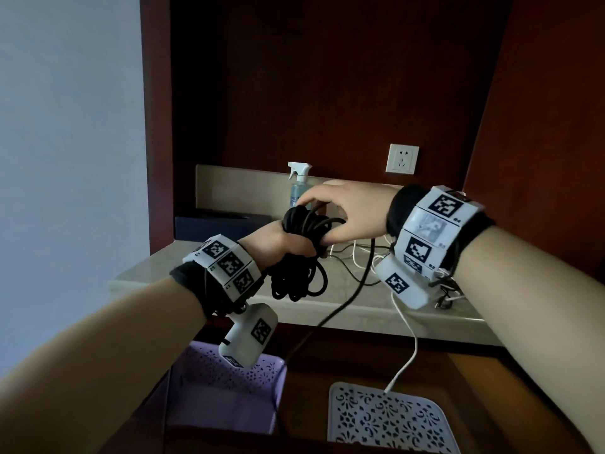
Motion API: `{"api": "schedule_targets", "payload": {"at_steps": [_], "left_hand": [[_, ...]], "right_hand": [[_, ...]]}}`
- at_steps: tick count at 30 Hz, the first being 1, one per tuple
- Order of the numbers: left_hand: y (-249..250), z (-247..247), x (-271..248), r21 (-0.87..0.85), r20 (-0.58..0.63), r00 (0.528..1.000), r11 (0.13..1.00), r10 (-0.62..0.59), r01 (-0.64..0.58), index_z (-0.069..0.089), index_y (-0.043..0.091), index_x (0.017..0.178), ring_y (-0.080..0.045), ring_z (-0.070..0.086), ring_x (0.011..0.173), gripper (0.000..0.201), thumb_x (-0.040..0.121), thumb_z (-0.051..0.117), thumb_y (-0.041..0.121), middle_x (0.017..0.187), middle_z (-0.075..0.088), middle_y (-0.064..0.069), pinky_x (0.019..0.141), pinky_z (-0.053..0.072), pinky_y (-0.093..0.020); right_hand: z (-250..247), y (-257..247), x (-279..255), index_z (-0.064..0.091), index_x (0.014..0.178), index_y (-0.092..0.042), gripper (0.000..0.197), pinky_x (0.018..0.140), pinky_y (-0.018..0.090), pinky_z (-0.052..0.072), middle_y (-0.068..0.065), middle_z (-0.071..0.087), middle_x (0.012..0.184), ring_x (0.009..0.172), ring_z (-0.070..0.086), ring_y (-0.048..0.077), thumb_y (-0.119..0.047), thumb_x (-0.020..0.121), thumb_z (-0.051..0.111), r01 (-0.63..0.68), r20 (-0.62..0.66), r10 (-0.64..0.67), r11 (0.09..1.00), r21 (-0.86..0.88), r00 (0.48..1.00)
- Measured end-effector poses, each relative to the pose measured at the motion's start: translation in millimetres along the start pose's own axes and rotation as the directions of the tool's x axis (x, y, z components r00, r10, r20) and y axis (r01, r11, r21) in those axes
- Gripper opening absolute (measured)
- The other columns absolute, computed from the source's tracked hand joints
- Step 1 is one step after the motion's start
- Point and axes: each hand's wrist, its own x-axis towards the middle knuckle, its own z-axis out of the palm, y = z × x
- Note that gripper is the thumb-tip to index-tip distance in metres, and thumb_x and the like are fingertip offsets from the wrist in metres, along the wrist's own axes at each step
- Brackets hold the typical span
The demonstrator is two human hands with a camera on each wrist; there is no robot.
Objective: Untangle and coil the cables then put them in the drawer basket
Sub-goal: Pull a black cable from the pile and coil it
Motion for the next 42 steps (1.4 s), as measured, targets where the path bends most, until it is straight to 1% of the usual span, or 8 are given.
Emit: {"api": "schedule_targets", "payload": {"at_steps": [6,12,17,21,24,29,35,42], "left_hand": [[3,10,0,-0.022,0.115,0.993,0.999,-0.023,0.026,0.063,0.005,0.083,-0.004,0.065,0.071,0.026,0.057,0.063,0.009,0.072,0.07,0.005,0.067,0.051,-0.016],[15,12,-1,0.014,0.064,0.991,0.993,-0.114,0.114,0.065,0.007,0.085,-0.014,0.063,0.07,0.034,0.054,0.076,0.013,0.082,0.065,-0.008,0.067,0.053,-0.024],[15,6,-9,0.107,0.108,0.953,0.956,-0.283,0.272,0.063,0.008,0.099,-0.029,0.063,0.084,0.056,0.053,0.083,0.033,0.092,0.065,-0.014,0.093,0.048,-0.05],[15,5,-8,0.169,0.023,0.945,0.933,-0.327,0.319,0.06,0.008,0.097,-0.025,0.063,0.065,0.058,0.054,0.088,0.034,0.091,0.067,-0.02,0.071,0.052,-0.041],[15,10,-6,0.229,-0.118,0.943,0.915,-0.312,0.332,0.06,0.007,0.085,-0.022,0.057,0.058,0.026,0.072,0.078,0.022,0.077,0.066,-0.016,0.05,0.042,-0.025],[6,8,4,0.29,-0.299,0.921,0.895,-0.25,0.338,0.057,0.018,0.085,-0.013,0.058,0.067,0.014,0.079,0.07,0.013,0.079,0.061,-0.001,0.057,0.044,-0.021],[5,-1,6,0.299,-0.255,0.906,0.864,-0.337,0.405,0.059,0.009,0.078,-0.014,0.051,0.048,0.009,0.081,0.067,0.014,0.066,0.058,-0.005,0.043,0.037,-0.019],[3,-3,6,0.114,-0.097,0.92,0.914,-0.38,0.39,0.06,0.0,0.087,-0.027,0.056,0.068,0.008,0.08,0.063,0.002,0.078,0.059,-0.015,0.061,0.045,-0.032]], "right_hand": [[7,3,4,0.051,0.108,-0.019,0.038,0.091,0.037,0.043,-0.005,0.049,0.105,0.098,0.048,0.014,-0.019,0.073,0.067,-0.001,-0.039,0.001,1.0,0.017,0.999],[11,7,2,0.044,0.097,-0.019,0.032,0.073,0.032,0.044,-0.006,0.052,0.086,0.082,0.05,0.017,-0.017,0.073,0.065,0.005,-0.117,0.0,0.999,0.045,0.993],[16,9,5,0.036,0.096,-0.02,0.038,0.058,0.029,0.032,-0.014,0.039,0.07,0.062,0.039,0.007,-0.016,0.075,0.068,-0.007,-0.138,0.011,0.999,0.036,0.99],[18,14,9,0.04,0.109,-0.016,0.041,0.063,0.026,0.029,-0.005,0.045,0.085,0.074,0.044,0.018,-0.015,0.077,0.066,-0.029,-0.21,0.027,1.0,-0.007,0.977],[22,15,14,0.039,0.111,-0.014,0.043,0.065,0.028,0.034,0.0,0.048,0.093,0.079,0.049,0.022,-0.017,0.077,0.066,-0.022,-0.209,0.016,0.999,-0.026,0.978],[19,25,11,0.038,0.124,-0.021,0.057,0.073,0.026,0.038,-0.004,0.044,0.108,0.09,0.049,0.016,-0.025,0.076,0.069,0.026,-0.17,-0.022,0.999,0.022,0.985],[27,11,8,-0.012,0.144,-0.037,0.107,0.072,0.03,0.047,0.003,0.008,0.149,0.102,0.055,0.022,-0.046,0.075,0.07,-0.006,-0.045,-0.028,0.786,-0.618,0.999],[49,3,16,0.019,0.136,-0.021,0.069,0.049,0.029,0.034,0.004,0.034,0.131,0.081,0.061,0.026,-0.03,0.081,0.059,-0.038,-0.125,-0.049,0.792,-0.609,0.991]]}}
